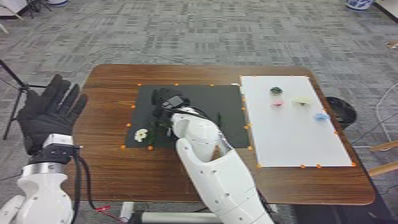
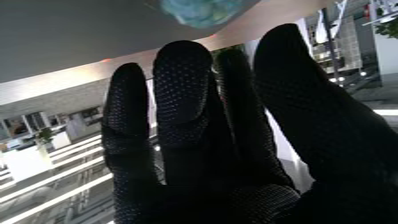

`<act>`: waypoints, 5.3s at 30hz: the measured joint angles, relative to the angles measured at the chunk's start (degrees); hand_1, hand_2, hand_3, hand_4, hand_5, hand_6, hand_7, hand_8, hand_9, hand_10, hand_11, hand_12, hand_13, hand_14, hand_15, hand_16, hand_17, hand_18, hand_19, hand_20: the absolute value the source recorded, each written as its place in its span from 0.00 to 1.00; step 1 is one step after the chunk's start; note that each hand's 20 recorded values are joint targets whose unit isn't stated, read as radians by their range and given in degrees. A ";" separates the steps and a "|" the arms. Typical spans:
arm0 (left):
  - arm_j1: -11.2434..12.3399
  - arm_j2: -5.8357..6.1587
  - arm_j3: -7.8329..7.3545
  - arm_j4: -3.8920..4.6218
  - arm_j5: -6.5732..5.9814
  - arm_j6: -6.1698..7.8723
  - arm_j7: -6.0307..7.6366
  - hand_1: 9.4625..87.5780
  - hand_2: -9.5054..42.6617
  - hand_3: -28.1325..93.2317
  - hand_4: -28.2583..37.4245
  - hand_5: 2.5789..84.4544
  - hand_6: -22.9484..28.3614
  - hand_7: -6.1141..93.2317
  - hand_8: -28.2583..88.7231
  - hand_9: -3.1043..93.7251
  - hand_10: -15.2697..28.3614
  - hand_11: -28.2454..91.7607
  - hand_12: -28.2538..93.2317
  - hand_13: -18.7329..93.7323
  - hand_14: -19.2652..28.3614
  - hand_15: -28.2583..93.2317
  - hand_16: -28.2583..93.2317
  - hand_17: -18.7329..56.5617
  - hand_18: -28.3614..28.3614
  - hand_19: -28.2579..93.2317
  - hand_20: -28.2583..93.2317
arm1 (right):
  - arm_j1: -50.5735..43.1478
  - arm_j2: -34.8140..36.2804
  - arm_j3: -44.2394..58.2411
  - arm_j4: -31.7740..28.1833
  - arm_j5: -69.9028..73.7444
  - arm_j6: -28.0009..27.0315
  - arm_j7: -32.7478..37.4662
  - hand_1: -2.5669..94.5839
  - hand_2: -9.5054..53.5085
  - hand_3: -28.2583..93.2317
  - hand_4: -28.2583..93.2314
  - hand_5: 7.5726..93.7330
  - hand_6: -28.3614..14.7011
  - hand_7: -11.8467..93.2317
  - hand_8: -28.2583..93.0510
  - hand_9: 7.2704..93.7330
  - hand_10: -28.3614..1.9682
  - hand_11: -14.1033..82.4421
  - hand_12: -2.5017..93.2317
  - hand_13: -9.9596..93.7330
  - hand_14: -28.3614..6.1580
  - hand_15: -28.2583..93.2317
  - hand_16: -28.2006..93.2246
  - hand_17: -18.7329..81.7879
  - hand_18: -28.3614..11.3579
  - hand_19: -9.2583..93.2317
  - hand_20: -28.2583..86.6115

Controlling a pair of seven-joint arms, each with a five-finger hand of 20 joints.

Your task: Arrange flowers

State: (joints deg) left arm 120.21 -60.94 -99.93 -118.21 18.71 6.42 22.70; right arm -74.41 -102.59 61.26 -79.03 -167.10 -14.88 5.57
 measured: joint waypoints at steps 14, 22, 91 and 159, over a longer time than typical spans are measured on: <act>0.46 -0.12 -0.57 -0.06 -0.07 0.10 0.02 0.19 0.48 0.81 0.00 0.44 0.59 0.18 0.15 0.33 0.63 0.36 0.27 0.37 0.66 0.36 0.20 0.17 0.73 0.50 0.29 | 0.34 2.17 -1.79 -1.52 -0.34 -4.56 1.79 0.42 0.09 0.88 0.03 0.56 0.42 0.20 0.15 0.46 0.29 0.24 0.16 0.72 0.53 0.82 0.46 0.54 0.18 0.87 0.50; 1.70 -0.46 -1.92 -0.32 -0.24 0.35 0.35 0.19 0.48 0.81 0.00 0.44 0.60 0.18 0.16 0.33 0.63 0.36 0.28 0.37 0.66 0.36 0.21 0.17 0.73 0.50 0.29 | 1.28 3.90 -2.17 -1.10 -0.50 -3.82 2.99 0.41 0.11 0.87 0.03 0.59 0.40 0.19 0.15 0.43 0.24 0.23 0.14 0.70 0.50 0.83 0.46 0.54 0.16 0.88 0.50; -1.65 1.60 1.18 0.75 1.38 2.89 -1.65 0.19 0.48 0.81 0.00 0.44 0.59 0.18 0.15 0.34 0.63 0.36 0.27 0.36 0.64 0.34 0.20 0.18 0.72 0.50 0.29 | -12.70 36.34 21.25 -28.41 20.84 -7.12 23.66 0.43 0.02 0.87 0.04 0.39 0.42 0.17 0.16 0.33 0.30 0.22 0.13 0.68 0.43 0.87 0.44 0.51 0.14 0.87 0.46; -3.48 2.11 2.20 0.09 1.68 3.83 -1.41 0.19 0.48 0.80 0.00 0.44 0.59 0.17 0.16 0.35 0.64 0.36 0.28 0.38 0.69 0.38 0.21 0.16 0.75 0.51 0.29 | -22.52 40.98 29.40 -24.00 17.56 1.58 21.29 0.63 0.05 0.77 0.00 0.79 0.69 0.38 0.24 0.84 0.68 0.21 0.29 0.82 0.63 0.81 0.47 0.58 0.22 0.86 0.53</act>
State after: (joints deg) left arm 116.73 -58.84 -97.72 -118.11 20.39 10.25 21.29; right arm -96.92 -61.60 90.66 -103.03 -149.54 -13.31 26.86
